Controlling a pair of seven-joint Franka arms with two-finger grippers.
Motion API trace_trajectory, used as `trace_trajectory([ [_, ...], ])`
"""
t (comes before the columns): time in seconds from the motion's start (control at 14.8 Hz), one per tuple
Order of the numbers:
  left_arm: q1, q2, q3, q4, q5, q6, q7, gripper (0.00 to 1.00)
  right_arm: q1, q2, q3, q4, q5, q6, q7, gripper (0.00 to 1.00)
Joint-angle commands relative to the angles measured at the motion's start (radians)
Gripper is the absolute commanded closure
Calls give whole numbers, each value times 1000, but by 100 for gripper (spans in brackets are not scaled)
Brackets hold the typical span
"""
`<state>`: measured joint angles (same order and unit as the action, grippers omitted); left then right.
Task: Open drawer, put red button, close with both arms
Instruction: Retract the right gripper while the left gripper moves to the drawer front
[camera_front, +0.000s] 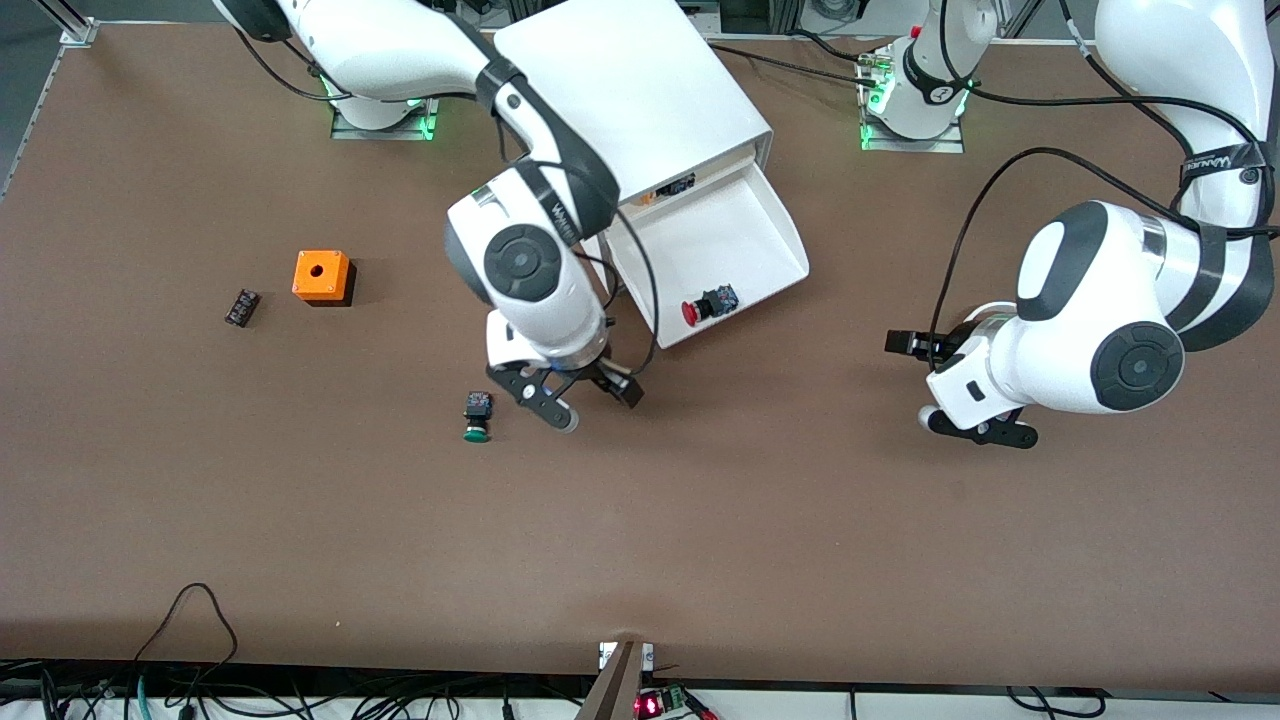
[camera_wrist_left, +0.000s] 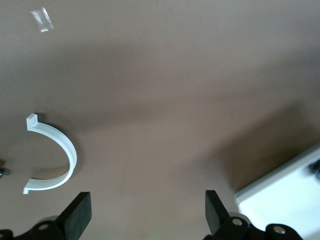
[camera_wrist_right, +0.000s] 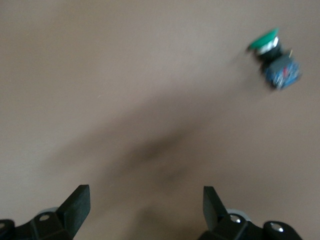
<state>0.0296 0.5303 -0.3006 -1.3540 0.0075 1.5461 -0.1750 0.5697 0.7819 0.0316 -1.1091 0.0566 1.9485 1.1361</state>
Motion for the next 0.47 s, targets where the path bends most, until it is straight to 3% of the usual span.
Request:
trace_trajectory([
  [0.0,-46,16,0,15,26,44,-157,0,-103,-107,10,-151,43,-25,-265,0],
  [0.41,-145,11,1,-85,37,184,-430,0,-309,-191,7,-353,55,-26,-718,0],
])
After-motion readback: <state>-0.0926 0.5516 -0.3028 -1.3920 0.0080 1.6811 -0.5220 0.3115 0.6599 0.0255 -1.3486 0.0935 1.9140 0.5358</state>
